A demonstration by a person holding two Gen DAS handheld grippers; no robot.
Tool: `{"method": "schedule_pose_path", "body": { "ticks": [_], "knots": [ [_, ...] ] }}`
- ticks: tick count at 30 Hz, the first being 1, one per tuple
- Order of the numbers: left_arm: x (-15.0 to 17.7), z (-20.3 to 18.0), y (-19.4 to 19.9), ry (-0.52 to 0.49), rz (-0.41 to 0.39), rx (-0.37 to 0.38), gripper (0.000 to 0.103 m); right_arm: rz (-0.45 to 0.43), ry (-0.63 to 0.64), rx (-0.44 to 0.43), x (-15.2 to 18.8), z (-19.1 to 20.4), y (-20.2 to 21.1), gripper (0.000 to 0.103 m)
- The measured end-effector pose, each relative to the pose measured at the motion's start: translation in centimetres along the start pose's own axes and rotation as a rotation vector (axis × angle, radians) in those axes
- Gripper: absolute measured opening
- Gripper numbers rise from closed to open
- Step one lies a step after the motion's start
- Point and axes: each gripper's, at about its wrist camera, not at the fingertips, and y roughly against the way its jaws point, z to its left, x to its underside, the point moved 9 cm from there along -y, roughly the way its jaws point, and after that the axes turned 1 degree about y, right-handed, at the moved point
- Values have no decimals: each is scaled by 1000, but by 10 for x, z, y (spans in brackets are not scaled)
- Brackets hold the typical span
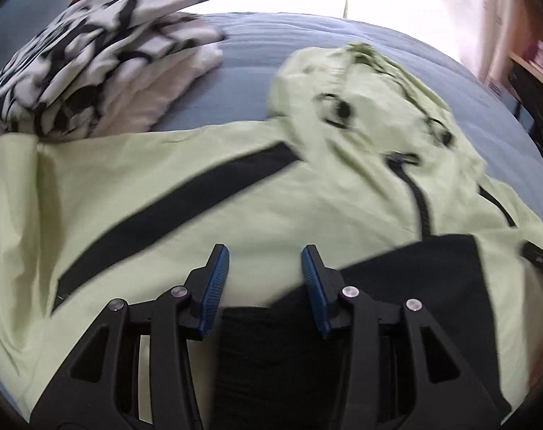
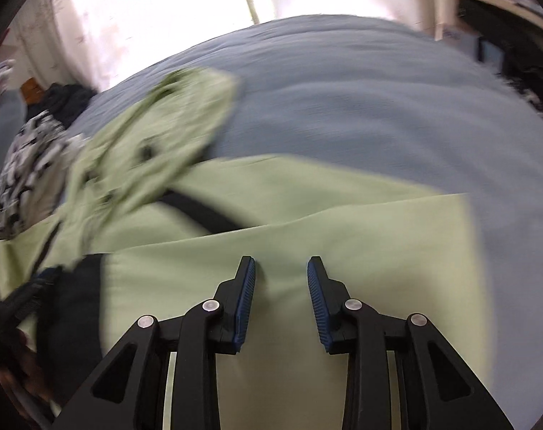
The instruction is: Fold large clothes
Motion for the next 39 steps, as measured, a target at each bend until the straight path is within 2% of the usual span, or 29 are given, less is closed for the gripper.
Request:
{"method": "schedule_pose_path", "body": {
  "ticks": [1,2,5,9,12,17,22,25,29,36,39],
  "knots": [
    [-2,6,-3,18,0,14,40,-4,-10,57,-1,-24,1,31],
    [-2,9,-4,26,0,21,40,-2,-39,69,0,-44,1,31],
    [-3,7,-6,9,-7,2,40,19,-133,61,6,-78,5,31],
    [-4,6,-5,-6,-9,-25,40,26,-129,73,8,-83,11,32],
    [-5,13,0,11,4,-49,40,30,-171,38,11,-80,16,32],
    [-3,20,37,28,-8,-31,40,4,-167,-16,20,-55,57,32],
    [2,26,100,16,-56,-7,40,0,-151,-78,41,-28,111,32],
    [10,31,134,7,-68,2,40,-14,-126,-93,59,-12,151,33],
    [26,34,177,-8,-77,18,40,-33,-101,-109,85,13,198,44],
    [66,40,249,-36,-90,50,40,-59,-59,-155,139,56,266,45],
    [80,43,267,-43,-89,54,40,-57,-57,-186,165,72,290,45]
  ]
}}
